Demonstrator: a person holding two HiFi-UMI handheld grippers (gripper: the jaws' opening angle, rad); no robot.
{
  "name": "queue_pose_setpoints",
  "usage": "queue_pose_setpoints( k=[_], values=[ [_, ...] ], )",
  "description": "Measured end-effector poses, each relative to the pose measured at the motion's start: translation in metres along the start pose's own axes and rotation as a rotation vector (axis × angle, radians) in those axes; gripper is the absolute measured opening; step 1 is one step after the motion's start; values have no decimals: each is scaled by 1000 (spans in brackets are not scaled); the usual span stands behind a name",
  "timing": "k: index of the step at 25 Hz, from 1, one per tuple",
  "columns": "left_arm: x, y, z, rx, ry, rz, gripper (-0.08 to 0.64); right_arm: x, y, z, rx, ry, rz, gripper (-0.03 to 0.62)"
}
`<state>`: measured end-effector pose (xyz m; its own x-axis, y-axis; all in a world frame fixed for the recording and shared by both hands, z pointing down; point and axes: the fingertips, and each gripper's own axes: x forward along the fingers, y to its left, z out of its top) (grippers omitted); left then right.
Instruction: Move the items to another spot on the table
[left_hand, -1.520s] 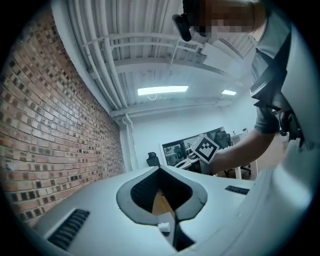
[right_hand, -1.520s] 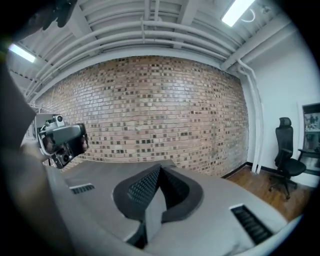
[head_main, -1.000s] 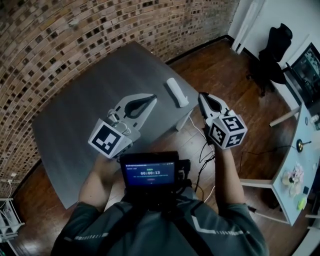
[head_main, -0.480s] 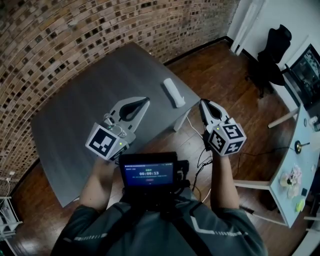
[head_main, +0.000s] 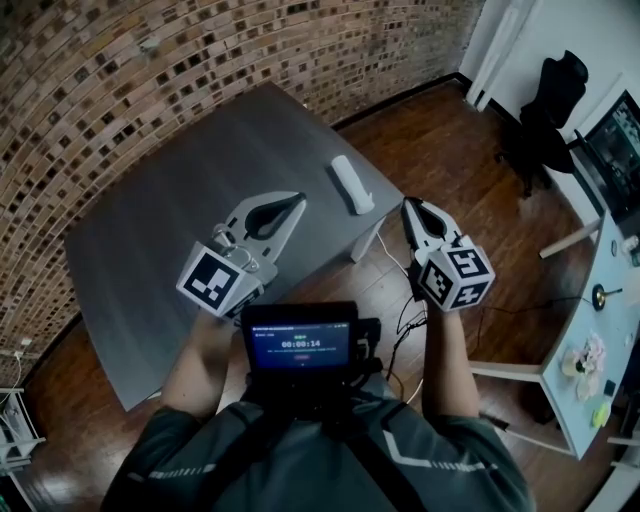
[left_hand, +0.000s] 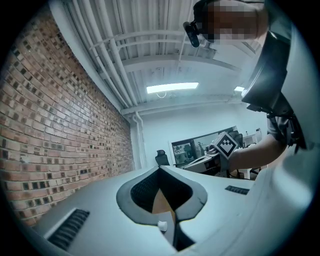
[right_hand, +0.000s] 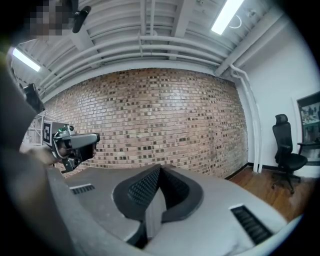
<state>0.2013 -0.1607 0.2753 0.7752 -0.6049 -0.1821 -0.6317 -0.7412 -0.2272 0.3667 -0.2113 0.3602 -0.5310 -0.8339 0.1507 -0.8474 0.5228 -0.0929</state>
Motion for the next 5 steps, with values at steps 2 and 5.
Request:
queue_pose_setpoints(
  k=[2,5],
  values=[
    [0,2,0,-3,0,0,3,2,0,1,-1,-1,-1,2],
    [-1,5,1,-4,2,5,3,5,0,3,-3,-3,0,3]
  ],
)
